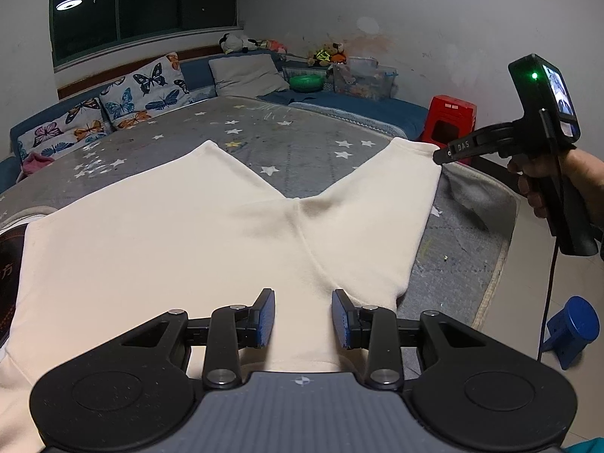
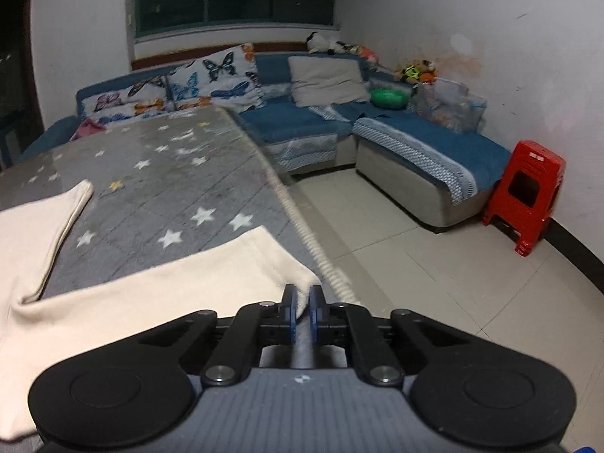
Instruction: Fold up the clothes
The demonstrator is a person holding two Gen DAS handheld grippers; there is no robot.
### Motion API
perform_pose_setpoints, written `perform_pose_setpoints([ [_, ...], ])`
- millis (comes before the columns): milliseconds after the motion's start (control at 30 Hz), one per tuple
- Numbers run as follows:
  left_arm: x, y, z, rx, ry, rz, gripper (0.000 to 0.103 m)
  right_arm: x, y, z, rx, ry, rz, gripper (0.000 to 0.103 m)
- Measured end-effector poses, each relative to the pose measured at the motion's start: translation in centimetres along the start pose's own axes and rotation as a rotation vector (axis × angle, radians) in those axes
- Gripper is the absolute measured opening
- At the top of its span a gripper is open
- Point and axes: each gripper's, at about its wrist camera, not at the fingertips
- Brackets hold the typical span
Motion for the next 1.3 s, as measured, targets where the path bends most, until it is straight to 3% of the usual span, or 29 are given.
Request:
perform_pose_setpoints([
  [133,-0.1,-0.1,0.0,0.002,-0.013,-0.004,0.038,-0.2,0.4,0.0,-0.003,-0.009,0.006,0.006],
  [367,-0.5,-3.7,2.8,0.045,-0.097,-0.088,0.041,0.2,-0.8,0.7,0.001,-0.042,-0.016,0.020],
  [567,-4.1,-7.7,9.4,0.237,-0.303,-0.102,0.040,0.2,-1.9,2.0,0.032,-0.091,-0.040,0.028],
  [800,-9.5,-11.7,17.6,0.530,-0.553,-0.073,0.039,0.0,-1.6,3.5,0.054,-0.124,-0.023,0.036],
  [867,-10.7,-12.2,19.5,0.563,-0.604,-0.056,0.038,0.0,-1.4,3.6,0.063,-0.118,-0.011,0.036],
  [1033,-11.6,-11.3,22.5,0.569,-0.633,-0.011,0.038,-0.2,-1.1,4.1,0.059,-0.132,0.003,0.042],
  [1300,-10.4,-9.0,24.6,0.629,-0.512,0.024,0.039,-0.5,-0.5,4.3,0.042,-0.131,0.028,0.051],
])
Point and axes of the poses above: each gripper's, at about its wrist camera, not at the fingertips, and y roughly the way its jaws point, z to its left, x to its top, and after that the axes turned 10 degrees about z, right-handed
